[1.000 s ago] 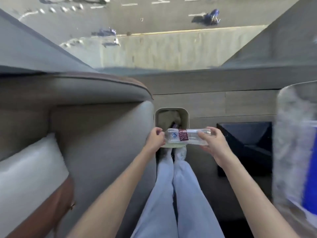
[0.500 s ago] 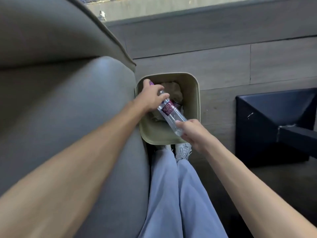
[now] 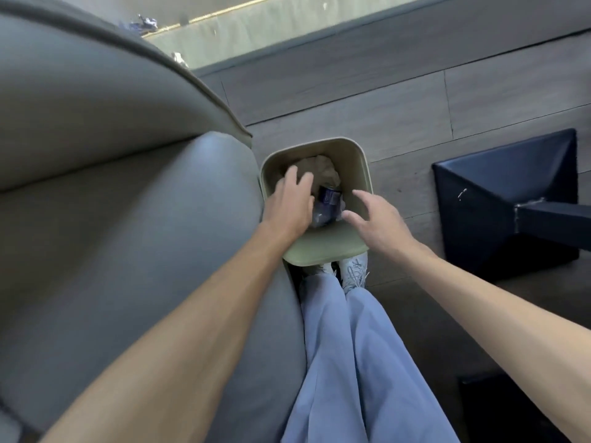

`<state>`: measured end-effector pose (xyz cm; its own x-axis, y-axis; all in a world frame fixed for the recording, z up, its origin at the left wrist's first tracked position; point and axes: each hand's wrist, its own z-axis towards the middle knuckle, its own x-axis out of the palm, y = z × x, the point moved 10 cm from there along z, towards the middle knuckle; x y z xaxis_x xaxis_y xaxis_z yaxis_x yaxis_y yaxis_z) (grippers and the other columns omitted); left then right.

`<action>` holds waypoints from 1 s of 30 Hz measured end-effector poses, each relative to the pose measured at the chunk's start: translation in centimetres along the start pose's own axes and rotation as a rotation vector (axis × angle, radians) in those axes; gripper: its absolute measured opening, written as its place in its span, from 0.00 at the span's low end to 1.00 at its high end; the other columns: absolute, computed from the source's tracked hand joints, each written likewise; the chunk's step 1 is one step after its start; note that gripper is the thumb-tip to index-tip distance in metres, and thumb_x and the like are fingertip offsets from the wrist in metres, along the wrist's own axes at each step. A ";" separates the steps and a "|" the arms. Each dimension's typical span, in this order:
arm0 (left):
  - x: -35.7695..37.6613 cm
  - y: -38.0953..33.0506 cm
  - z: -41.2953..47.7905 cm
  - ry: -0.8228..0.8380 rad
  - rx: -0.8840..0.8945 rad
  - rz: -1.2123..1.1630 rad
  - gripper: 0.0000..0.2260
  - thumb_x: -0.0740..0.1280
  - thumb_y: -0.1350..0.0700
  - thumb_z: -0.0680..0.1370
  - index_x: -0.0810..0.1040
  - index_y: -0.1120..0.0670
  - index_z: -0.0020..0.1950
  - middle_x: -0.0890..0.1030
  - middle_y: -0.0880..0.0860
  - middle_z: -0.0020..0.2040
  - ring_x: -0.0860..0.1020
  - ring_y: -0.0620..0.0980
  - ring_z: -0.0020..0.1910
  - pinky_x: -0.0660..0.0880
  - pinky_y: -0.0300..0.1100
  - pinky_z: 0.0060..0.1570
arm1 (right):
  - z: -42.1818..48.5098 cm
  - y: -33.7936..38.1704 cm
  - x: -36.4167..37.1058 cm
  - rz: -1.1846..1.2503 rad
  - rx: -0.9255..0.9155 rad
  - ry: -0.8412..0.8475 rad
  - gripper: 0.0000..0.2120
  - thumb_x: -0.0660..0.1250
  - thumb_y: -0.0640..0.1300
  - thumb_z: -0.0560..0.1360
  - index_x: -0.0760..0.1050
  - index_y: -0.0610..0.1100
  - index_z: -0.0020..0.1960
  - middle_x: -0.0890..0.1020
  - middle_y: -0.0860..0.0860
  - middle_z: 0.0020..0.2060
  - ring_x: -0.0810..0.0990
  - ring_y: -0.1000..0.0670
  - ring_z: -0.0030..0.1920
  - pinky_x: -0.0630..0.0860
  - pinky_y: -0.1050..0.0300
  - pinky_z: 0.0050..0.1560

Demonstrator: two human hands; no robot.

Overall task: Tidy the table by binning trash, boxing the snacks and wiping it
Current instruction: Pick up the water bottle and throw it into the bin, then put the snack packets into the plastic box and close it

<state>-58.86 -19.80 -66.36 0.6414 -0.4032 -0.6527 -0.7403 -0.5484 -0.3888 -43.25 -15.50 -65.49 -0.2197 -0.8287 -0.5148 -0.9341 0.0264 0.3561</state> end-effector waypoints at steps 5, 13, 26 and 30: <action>-5.3 -4.5 -9.7 0.027 0.022 0.067 0.16 0.59 0.55 0.80 0.67 0.56 0.67 0.70 0.59 0.66 0.72 0.64 0.62 0.71 0.57 0.57 | -8.8 3.9 -5.2 -0.227 -0.061 -0.078 0.27 0.63 0.54 0.77 0.64 0.45 0.72 0.73 0.44 0.67 0.71 0.42 0.67 0.68 0.46 0.67; -15.1 -10.6 -26.3 -0.012 -0.022 0.170 0.11 0.59 0.51 0.79 0.73 0.56 0.56 0.76 0.58 0.57 0.75 0.61 0.57 0.71 0.53 0.53 | -26.5 9.4 -12.3 -0.266 -0.103 -0.140 0.23 0.60 0.57 0.78 0.71 0.46 0.67 0.79 0.44 0.60 0.76 0.41 0.60 0.70 0.47 0.61; -23.8 -32.0 -41.4 -0.182 0.372 0.453 0.13 0.57 0.50 0.78 0.77 0.55 0.54 0.80 0.57 0.54 0.79 0.62 0.50 0.74 0.52 0.46 | -49.6 6.0 -26.6 -0.063 -0.260 -0.519 0.14 0.64 0.46 0.75 0.78 0.44 0.59 0.82 0.45 0.54 0.79 0.42 0.57 0.71 0.49 0.61; -19.2 -43.5 -45.3 -0.150 0.599 0.533 0.12 0.56 0.49 0.79 0.76 0.52 0.53 0.81 0.54 0.52 0.79 0.61 0.50 0.73 0.50 0.45 | -56.3 -4.7 -30.7 0.096 -0.085 -0.685 0.16 0.63 0.48 0.76 0.77 0.46 0.62 0.81 0.46 0.58 0.78 0.42 0.59 0.71 0.50 0.61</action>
<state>-29.86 -21.39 -7.45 0.1703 -0.3738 -0.9118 -0.9476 0.1916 -0.2555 -16.30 -21.65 -7.42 -0.4547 -0.2844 -0.8440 -0.8824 0.0151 0.4703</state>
